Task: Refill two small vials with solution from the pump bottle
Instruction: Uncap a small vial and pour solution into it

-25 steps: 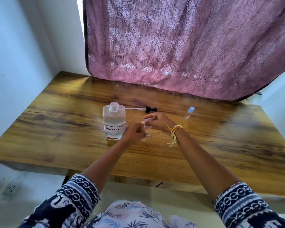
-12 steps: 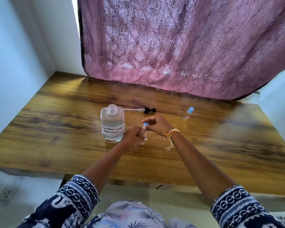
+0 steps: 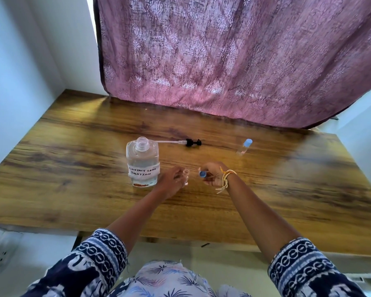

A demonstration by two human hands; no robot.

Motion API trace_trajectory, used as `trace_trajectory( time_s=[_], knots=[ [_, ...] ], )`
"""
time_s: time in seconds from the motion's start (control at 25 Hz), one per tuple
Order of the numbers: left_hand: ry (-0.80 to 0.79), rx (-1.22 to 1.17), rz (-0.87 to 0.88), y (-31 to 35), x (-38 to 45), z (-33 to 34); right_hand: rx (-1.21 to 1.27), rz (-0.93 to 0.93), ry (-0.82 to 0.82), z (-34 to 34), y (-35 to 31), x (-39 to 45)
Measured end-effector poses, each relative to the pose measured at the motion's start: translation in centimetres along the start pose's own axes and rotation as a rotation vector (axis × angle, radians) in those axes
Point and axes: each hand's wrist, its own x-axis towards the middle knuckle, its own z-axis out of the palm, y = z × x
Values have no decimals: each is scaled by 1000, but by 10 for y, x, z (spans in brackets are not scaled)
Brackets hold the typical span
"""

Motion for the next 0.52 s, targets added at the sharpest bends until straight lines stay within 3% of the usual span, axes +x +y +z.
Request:
trace_trajectory(
  time_s=[0.2,0.36,0.52],
  knots=[
    [46,114,44,-3,2,2,-635,-330,254,-6,12,13],
    [97,184,90,-5,1,2,-715,-507,270,1,22,13],
    [67,168,63,-6,0,1,-704,-542,227,-3,24,17]
  ],
)
